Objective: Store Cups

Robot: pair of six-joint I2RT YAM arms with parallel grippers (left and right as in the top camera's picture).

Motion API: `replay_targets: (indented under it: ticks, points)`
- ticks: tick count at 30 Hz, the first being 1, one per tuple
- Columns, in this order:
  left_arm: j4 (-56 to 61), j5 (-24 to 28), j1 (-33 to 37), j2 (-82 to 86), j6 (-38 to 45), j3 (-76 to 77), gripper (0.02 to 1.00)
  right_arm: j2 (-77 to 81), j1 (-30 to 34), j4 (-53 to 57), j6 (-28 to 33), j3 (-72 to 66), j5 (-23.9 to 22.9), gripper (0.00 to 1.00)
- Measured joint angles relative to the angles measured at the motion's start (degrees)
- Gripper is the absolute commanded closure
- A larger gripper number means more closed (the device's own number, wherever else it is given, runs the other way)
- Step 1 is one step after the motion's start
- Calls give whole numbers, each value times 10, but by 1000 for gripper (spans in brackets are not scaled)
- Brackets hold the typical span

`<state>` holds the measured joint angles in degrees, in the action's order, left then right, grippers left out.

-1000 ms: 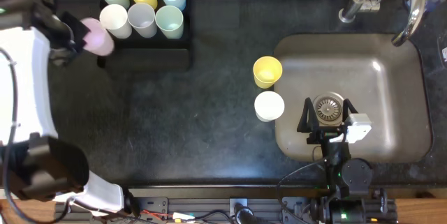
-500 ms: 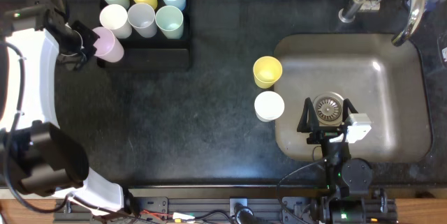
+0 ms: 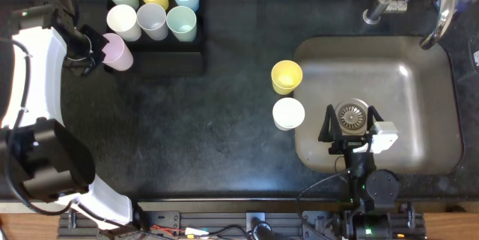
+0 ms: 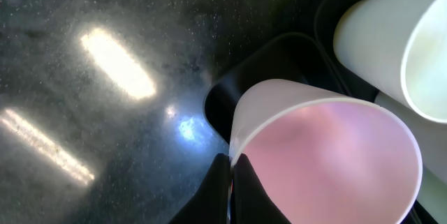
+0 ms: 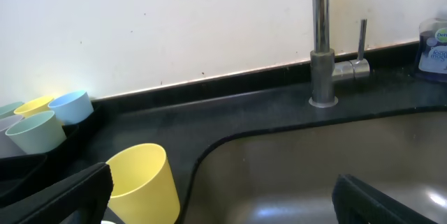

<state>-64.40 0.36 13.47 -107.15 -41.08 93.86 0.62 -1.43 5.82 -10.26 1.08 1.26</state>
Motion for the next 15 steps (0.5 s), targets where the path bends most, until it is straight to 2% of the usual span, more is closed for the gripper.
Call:
replay_targets:
  ticks: [15]
  points:
    - [26, -4, -23, -42, -6, 0, 982, 0, 0, 0, 0, 0, 0, 5]
